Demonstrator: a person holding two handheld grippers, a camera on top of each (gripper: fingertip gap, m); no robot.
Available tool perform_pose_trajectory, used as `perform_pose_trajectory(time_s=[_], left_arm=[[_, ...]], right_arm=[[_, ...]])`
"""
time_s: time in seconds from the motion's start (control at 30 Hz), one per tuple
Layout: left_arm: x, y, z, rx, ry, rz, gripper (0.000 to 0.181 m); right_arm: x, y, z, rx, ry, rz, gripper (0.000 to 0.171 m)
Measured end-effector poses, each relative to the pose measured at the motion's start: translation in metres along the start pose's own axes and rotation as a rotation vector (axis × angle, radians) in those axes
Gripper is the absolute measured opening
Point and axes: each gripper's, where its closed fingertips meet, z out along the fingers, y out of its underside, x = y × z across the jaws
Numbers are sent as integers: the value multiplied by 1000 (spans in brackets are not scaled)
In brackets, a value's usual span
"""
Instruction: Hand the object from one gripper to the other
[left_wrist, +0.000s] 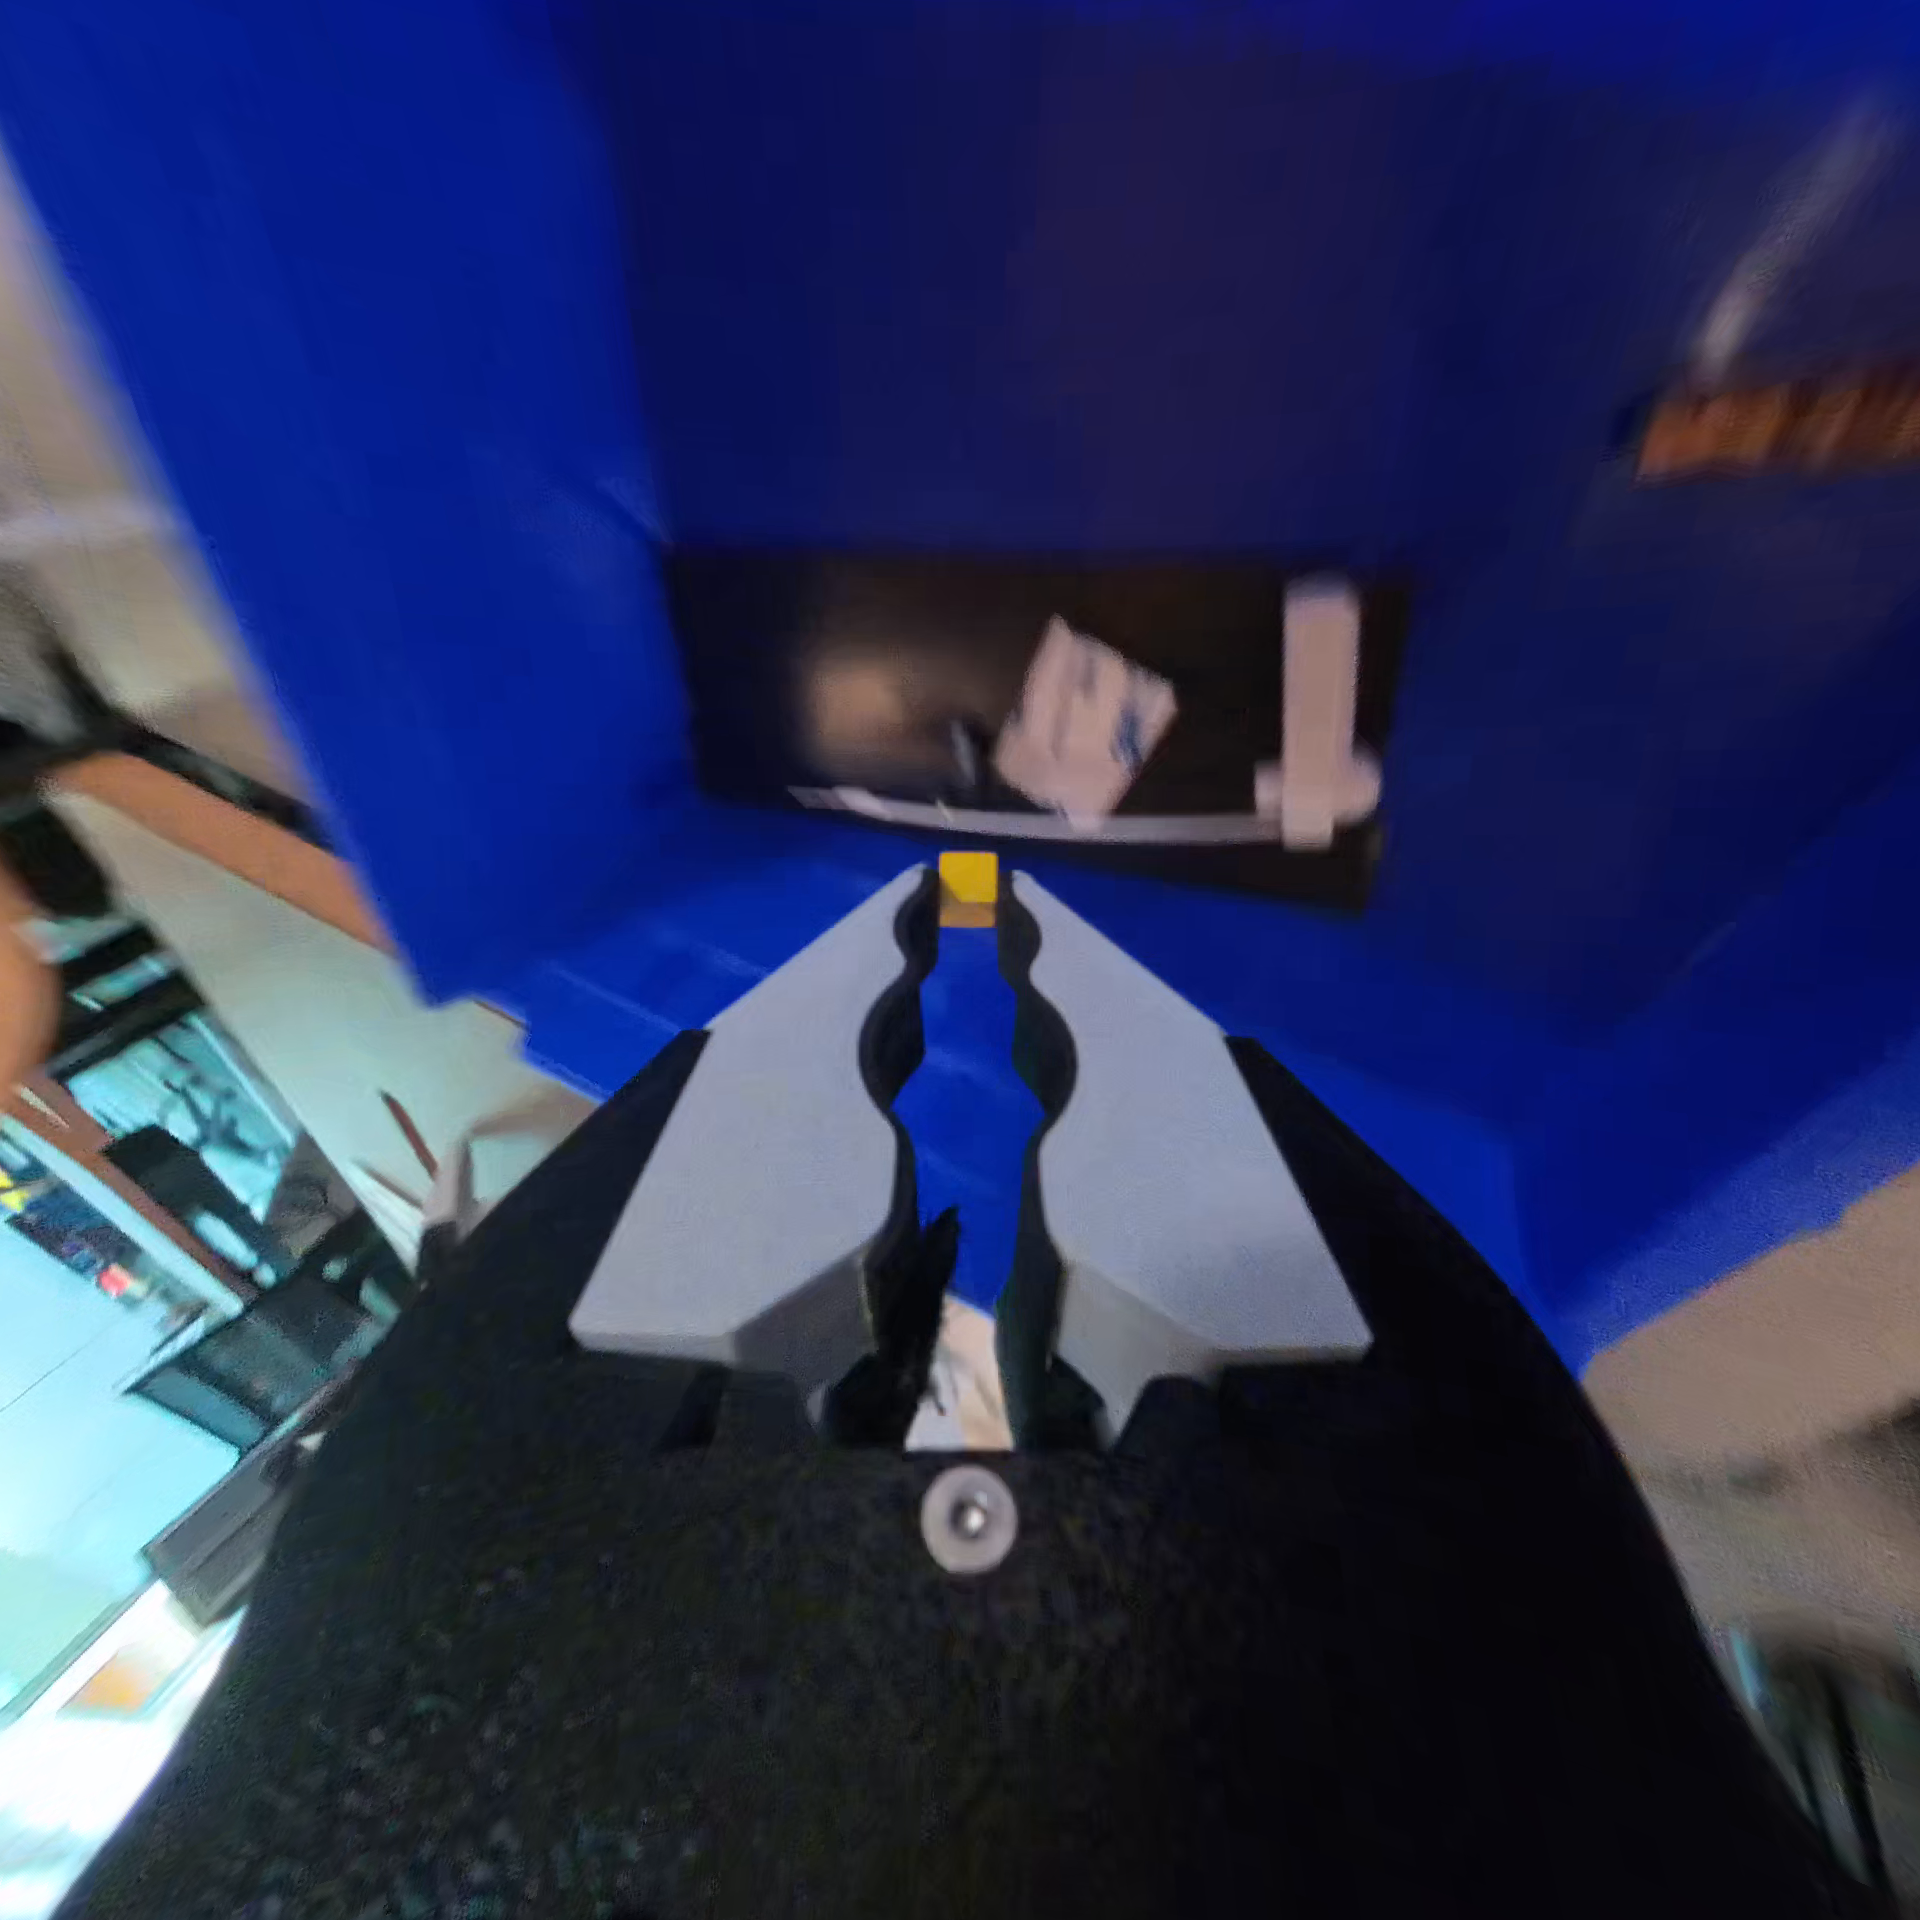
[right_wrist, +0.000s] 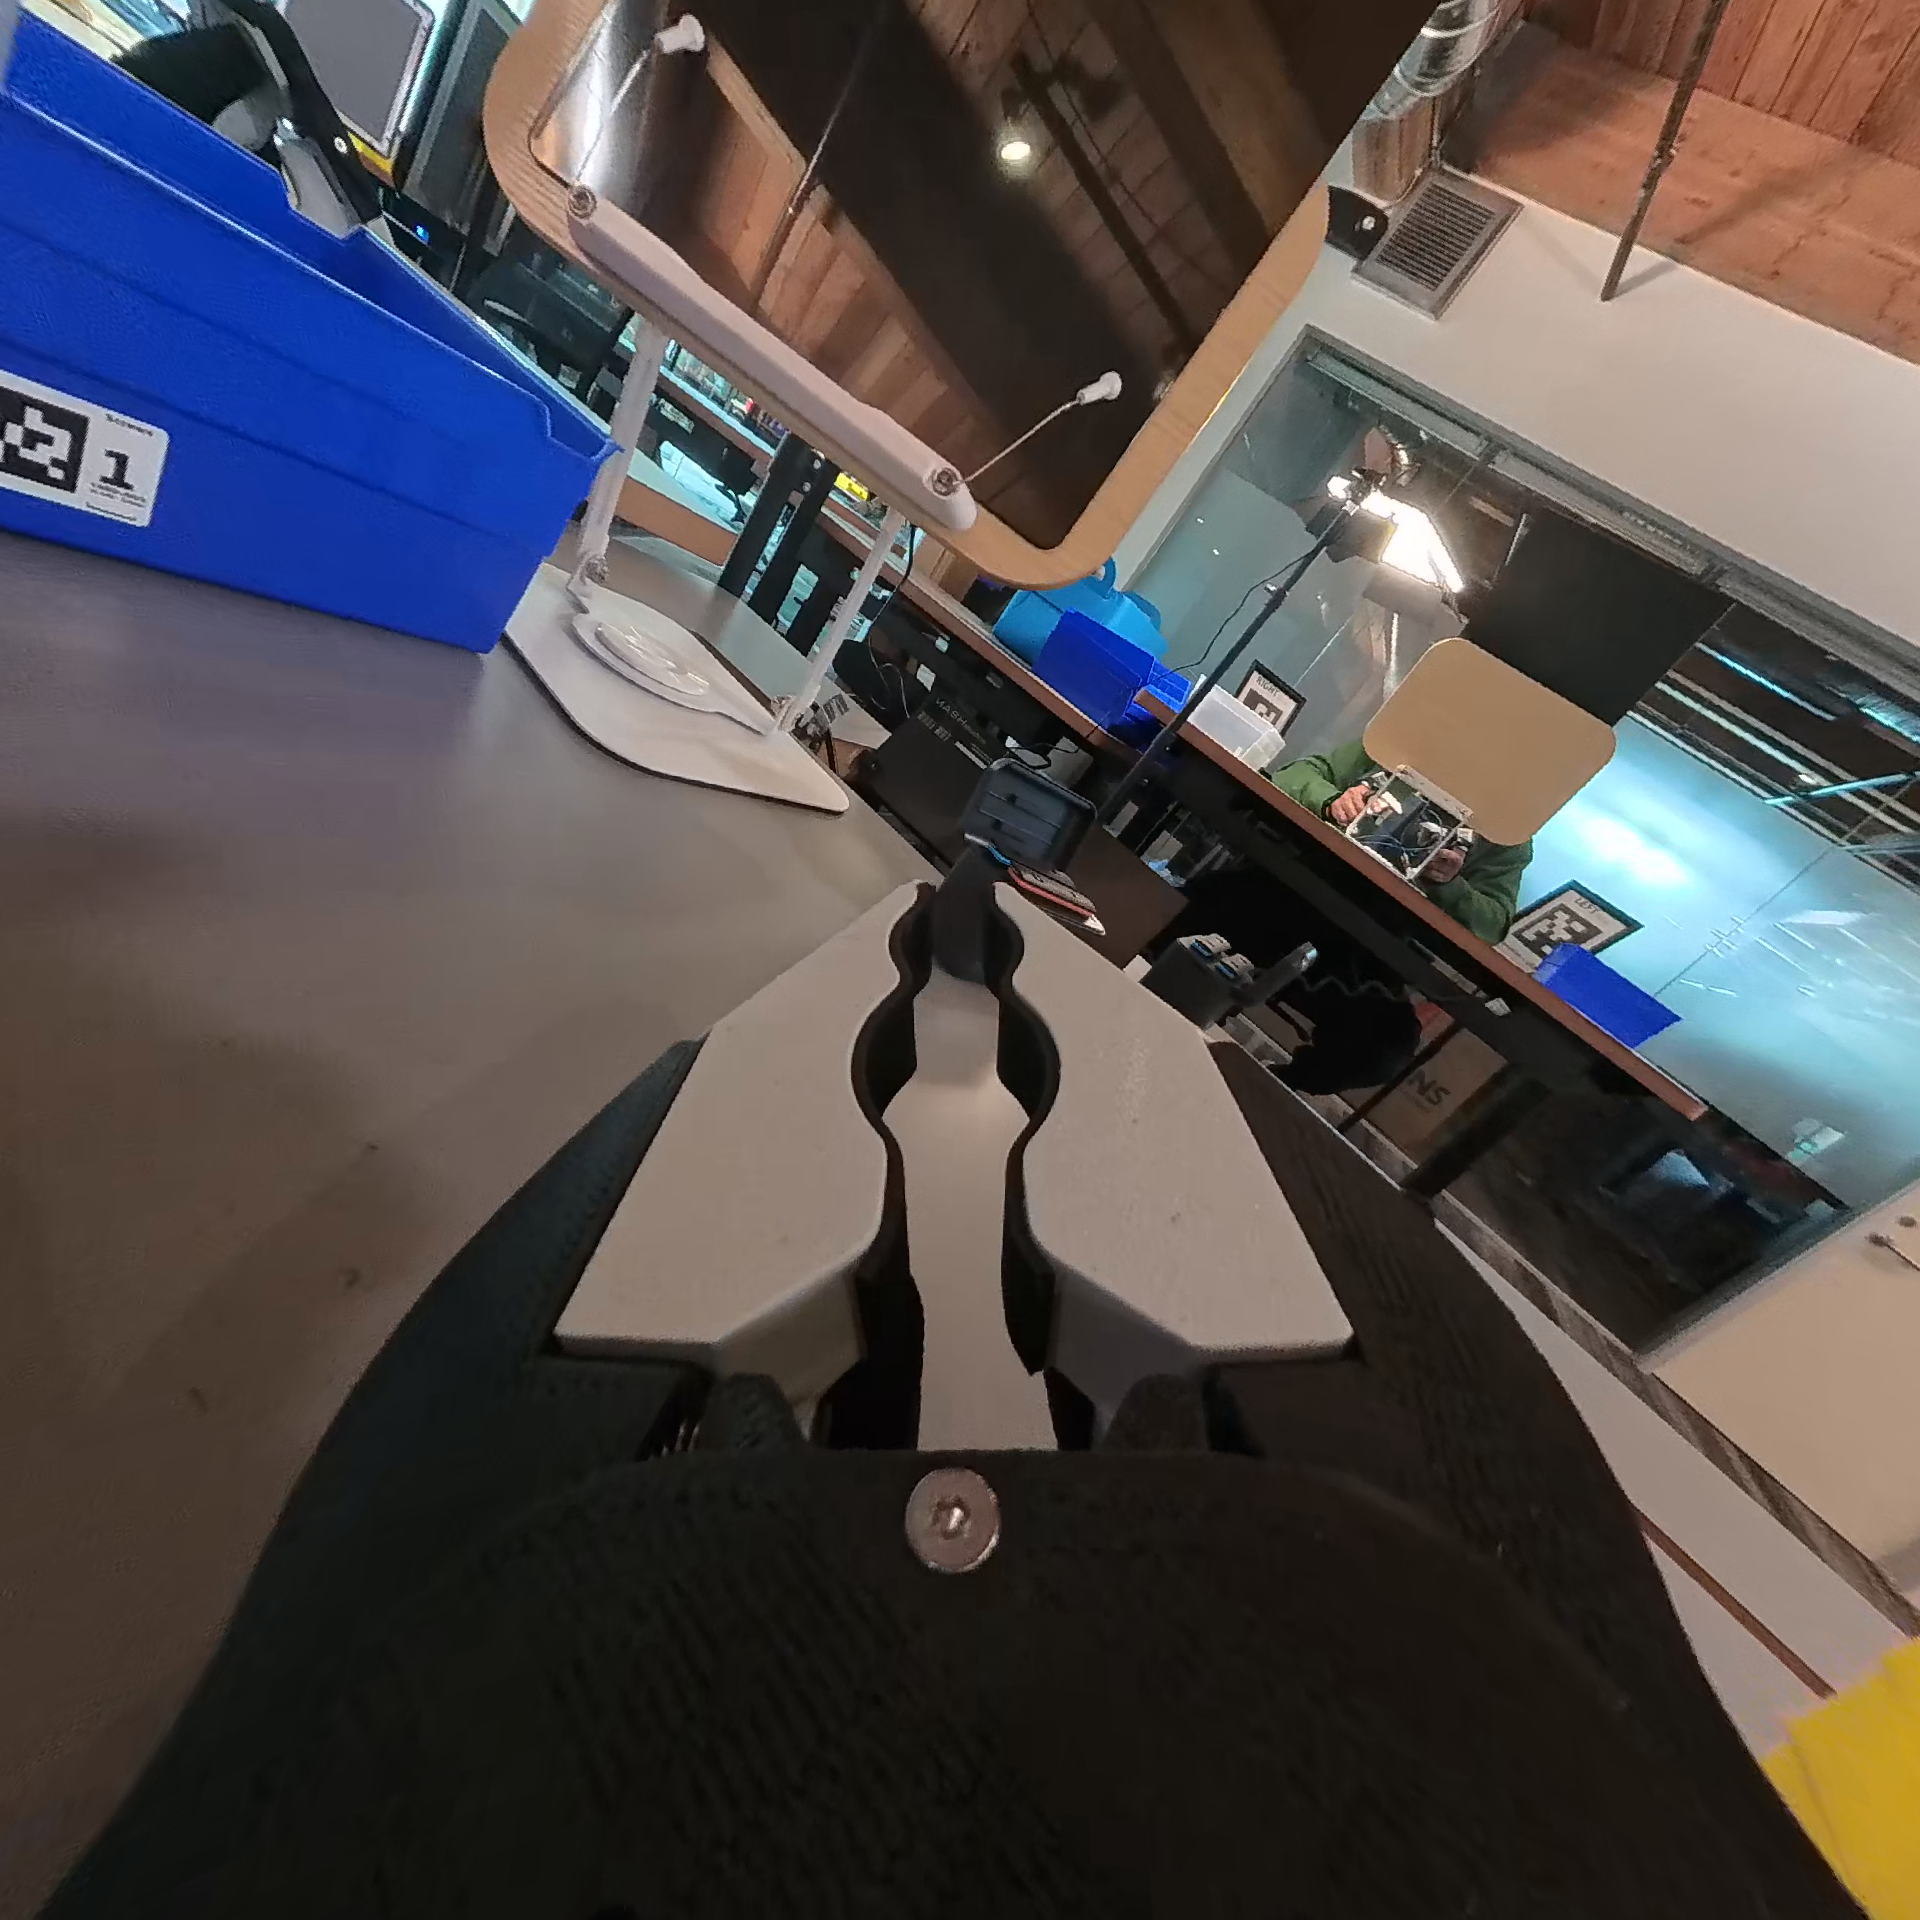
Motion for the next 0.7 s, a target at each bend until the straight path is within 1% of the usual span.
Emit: perform_pose_trajectory(time_s=[0.03,0.13,0.2,0.23,0.3,0.4,0.47,0.57,0.6,0.63,0.7], left_arm=[[-7,-22,-15,115,-49,-38,9],[-22,-96,-74,465,-166,-149,9],[-26,-145,-115,669,-225,-202,9],[-22,-171,-134,782,-216,-234,9],[-8,-222,-169,1019,-119,-324,8],[15,-281,-204,1322,109,-473,8],[32,-308,-216,1484,322,-536,8],[51,-327,-223,1654,756,-640,8],[55,-331,-221,1673,892,-666,8],[58,-333,-217,1678,1005,-688,8],[56,-339,-206,1706,1120,-771,8]], right_arm=[[-1,-1,0,4,-2,1,7],[-3,-8,-1,37,-10,-5,9],[-6,-22,-6,99,-23,-14,14],[-9,-30,-10,138,-33,-26,18],[-14,-50,-20,223,-46,-56,29],[-18,-81,-40,340,-32,-150,51],[-20,-96,-57,394,-10,-245,57],[-19,-108,-75,439,-27,-301,54],[-18,-110,-79,447,-34,-303,51],[-16,-110,-82,450,-40,-301,48],[-12,-111,-85,447,-47,-284,37]])
